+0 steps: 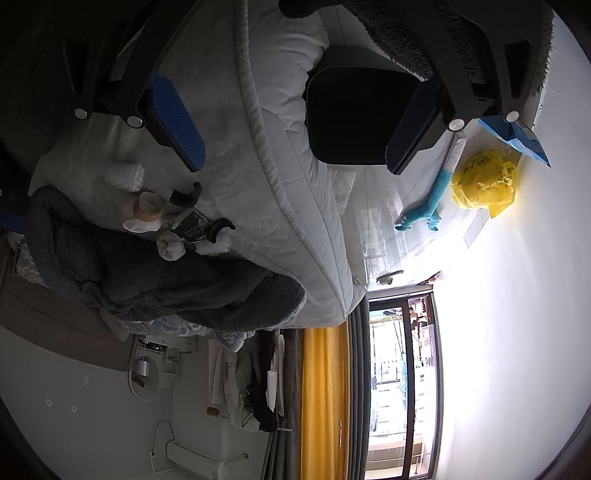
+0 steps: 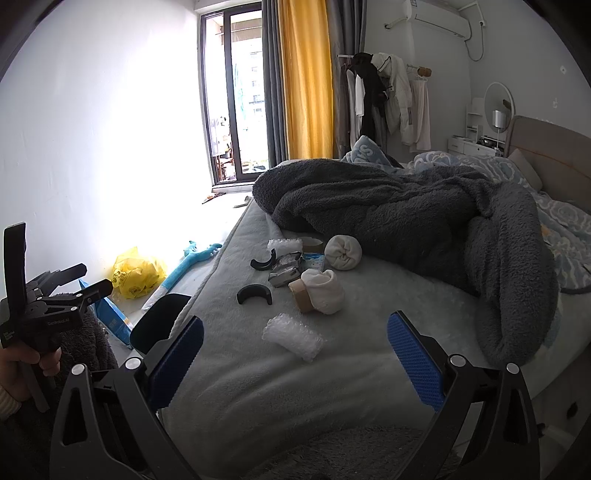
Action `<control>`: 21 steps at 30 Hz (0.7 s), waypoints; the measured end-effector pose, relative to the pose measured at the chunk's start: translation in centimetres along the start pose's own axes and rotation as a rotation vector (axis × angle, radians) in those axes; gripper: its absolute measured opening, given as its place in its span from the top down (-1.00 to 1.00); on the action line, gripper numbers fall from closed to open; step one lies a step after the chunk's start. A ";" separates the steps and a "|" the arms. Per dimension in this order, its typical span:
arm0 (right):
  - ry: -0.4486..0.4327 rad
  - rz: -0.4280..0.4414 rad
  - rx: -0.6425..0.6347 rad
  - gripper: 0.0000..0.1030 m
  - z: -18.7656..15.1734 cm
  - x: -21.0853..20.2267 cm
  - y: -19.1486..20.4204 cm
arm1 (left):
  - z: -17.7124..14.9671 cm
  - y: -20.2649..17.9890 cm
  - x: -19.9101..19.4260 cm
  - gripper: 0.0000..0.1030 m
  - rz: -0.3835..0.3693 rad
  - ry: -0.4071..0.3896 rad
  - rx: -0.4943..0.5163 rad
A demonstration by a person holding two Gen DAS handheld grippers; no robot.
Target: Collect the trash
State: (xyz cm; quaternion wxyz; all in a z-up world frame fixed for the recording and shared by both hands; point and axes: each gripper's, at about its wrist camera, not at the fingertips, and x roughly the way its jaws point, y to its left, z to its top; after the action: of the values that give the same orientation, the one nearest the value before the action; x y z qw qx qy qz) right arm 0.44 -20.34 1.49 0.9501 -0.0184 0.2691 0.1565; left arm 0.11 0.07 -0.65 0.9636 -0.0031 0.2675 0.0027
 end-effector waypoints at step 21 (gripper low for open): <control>0.006 -0.002 -0.010 -0.95 -0.3 0.1 0.6 | -0.1 -0.1 0.0 -0.94 0.000 0.002 0.000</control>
State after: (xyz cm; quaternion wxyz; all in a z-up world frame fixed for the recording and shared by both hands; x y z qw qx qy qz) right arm 0.21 -19.78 1.24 0.9493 -0.0240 0.2714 0.1568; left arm 0.09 -0.01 -0.74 0.9633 -0.0028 0.2683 0.0028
